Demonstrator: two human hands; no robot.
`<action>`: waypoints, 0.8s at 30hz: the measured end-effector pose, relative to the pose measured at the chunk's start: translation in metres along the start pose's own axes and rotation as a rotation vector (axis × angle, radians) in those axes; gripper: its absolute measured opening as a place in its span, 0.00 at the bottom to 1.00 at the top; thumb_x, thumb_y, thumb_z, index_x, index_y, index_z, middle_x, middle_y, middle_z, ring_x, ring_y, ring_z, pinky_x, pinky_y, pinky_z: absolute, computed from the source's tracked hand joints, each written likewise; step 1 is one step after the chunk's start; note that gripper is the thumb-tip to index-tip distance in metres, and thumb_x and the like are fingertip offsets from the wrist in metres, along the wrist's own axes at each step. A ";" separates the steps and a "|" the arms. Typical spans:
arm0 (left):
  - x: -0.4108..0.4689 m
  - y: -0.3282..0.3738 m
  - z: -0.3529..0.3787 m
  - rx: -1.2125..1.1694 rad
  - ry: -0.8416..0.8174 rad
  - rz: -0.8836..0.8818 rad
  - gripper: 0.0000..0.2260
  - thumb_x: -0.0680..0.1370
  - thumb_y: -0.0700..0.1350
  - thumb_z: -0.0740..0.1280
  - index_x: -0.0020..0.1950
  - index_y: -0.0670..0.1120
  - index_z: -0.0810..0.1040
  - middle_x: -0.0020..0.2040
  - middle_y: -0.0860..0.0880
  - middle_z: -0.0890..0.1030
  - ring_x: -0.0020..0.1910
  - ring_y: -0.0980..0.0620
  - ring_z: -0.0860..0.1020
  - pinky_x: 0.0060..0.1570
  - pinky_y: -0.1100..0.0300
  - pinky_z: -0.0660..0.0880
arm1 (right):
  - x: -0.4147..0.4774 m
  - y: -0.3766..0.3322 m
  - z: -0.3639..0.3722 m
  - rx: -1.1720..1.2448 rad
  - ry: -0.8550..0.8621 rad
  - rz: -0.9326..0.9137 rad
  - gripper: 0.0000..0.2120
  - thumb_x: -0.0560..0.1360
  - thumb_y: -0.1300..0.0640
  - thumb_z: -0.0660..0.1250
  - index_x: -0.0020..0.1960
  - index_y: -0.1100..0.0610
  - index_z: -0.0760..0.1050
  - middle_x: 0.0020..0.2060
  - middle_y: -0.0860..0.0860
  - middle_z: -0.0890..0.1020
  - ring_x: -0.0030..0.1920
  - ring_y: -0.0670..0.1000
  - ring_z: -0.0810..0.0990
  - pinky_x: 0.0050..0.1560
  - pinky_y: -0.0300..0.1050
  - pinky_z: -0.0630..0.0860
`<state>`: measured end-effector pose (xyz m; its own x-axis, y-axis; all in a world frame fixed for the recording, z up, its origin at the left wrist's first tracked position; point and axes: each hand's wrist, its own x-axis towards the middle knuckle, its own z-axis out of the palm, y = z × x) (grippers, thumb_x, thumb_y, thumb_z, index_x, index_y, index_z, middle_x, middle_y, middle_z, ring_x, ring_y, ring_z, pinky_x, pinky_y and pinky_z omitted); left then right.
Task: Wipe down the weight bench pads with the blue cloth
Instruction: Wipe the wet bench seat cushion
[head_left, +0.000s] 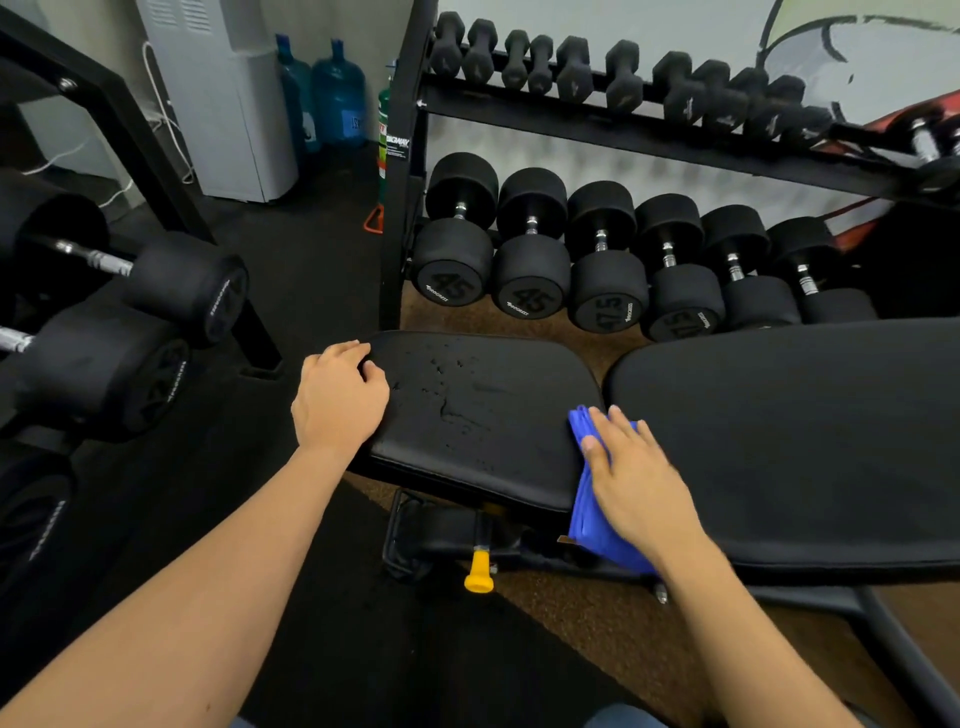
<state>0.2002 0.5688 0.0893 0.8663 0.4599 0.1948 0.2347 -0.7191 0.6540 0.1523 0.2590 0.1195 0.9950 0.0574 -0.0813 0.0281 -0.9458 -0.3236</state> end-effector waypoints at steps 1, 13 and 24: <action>0.000 0.001 0.001 0.006 0.008 0.001 0.17 0.82 0.48 0.61 0.70 0.50 0.78 0.71 0.52 0.76 0.71 0.46 0.70 0.60 0.44 0.74 | 0.016 0.002 -0.003 0.010 0.004 0.013 0.24 0.86 0.47 0.49 0.81 0.49 0.56 0.81 0.49 0.56 0.81 0.55 0.50 0.75 0.52 0.56; 0.001 0.004 0.005 0.046 0.032 -0.011 0.17 0.82 0.49 0.60 0.70 0.50 0.78 0.71 0.53 0.76 0.70 0.45 0.71 0.60 0.44 0.74 | 0.017 -0.019 0.009 -0.151 0.182 -0.251 0.26 0.83 0.48 0.48 0.71 0.55 0.75 0.70 0.54 0.77 0.72 0.58 0.71 0.69 0.54 0.73; 0.004 0.004 0.006 0.047 0.045 -0.044 0.17 0.81 0.50 0.61 0.69 0.52 0.79 0.70 0.56 0.76 0.69 0.47 0.72 0.61 0.44 0.74 | 0.166 -0.018 -0.009 0.186 -0.012 -0.009 0.21 0.85 0.50 0.48 0.77 0.48 0.65 0.75 0.52 0.69 0.72 0.60 0.67 0.67 0.56 0.66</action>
<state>0.2078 0.5648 0.0878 0.8341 0.5141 0.1999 0.2939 -0.7208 0.6277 0.3176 0.2825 0.1205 0.9935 0.0710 -0.0886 0.0181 -0.8696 -0.4934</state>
